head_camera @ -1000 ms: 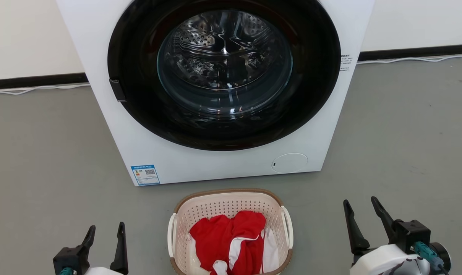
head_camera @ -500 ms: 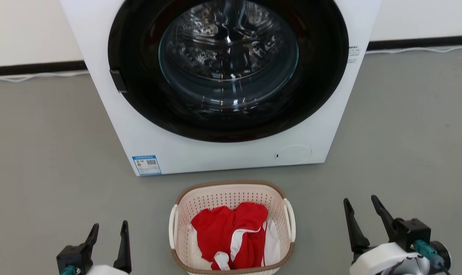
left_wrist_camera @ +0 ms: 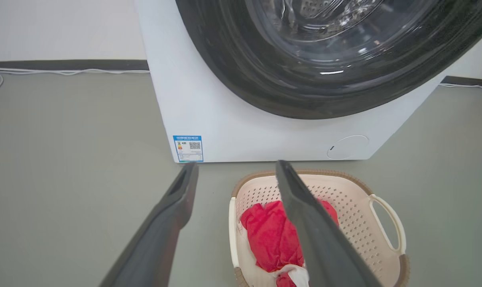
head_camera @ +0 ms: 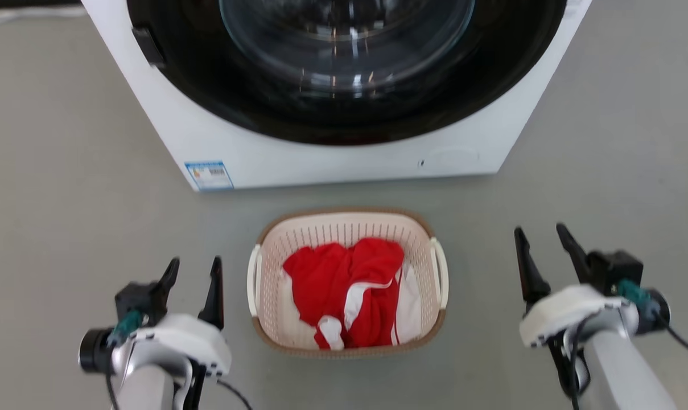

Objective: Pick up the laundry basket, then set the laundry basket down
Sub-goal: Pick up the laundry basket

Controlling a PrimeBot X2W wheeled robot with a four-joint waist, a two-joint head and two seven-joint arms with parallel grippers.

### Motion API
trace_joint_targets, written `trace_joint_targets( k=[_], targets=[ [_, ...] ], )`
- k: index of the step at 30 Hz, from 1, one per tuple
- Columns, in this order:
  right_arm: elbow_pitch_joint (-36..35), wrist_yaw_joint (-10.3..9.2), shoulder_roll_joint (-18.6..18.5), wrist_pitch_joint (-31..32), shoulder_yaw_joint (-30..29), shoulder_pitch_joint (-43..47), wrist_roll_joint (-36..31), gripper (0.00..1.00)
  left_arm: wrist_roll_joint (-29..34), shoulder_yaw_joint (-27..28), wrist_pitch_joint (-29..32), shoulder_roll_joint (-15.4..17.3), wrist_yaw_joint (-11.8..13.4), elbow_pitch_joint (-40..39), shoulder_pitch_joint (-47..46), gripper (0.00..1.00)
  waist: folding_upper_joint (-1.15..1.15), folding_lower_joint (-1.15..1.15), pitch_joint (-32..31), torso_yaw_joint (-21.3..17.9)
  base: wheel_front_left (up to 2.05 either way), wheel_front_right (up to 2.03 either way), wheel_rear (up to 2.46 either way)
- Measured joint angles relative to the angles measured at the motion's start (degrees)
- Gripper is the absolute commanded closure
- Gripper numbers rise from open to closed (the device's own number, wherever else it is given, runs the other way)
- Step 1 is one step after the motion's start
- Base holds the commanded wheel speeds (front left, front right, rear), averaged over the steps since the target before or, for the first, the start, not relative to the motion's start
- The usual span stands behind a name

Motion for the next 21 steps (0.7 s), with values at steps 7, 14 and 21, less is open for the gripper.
trace_joint_targets(
  k=[7,14,21],
  targets=[
    [6.2,0.02,-0.7,2.8,-0.2,-8.5,-0.2,0.00,-1.0,-3.1,0.4,-0.3,-0.7,11.7,-11.1,0.00,0.00,0.00,7.7,0.3,0.00,0.00,0.00],
    [11.3,0.02,-1.0,3.5,-0.1,-16.0,-0.7,0.00,-1.4,-4.7,0.8,-0.5,-0.4,21.9,-23.2,0.00,0.00,0.00,16.0,0.6,0.00,0.00,0.00],
    [15.4,0.02,-1.0,3.4,0.6,-21.8,-1.0,0.00,-3.2,-7.3,0.8,-0.5,0.1,29.0,-31.5,0.00,0.00,0.00,23.7,0.7,0.00,0.00,0.00]
  ],
)
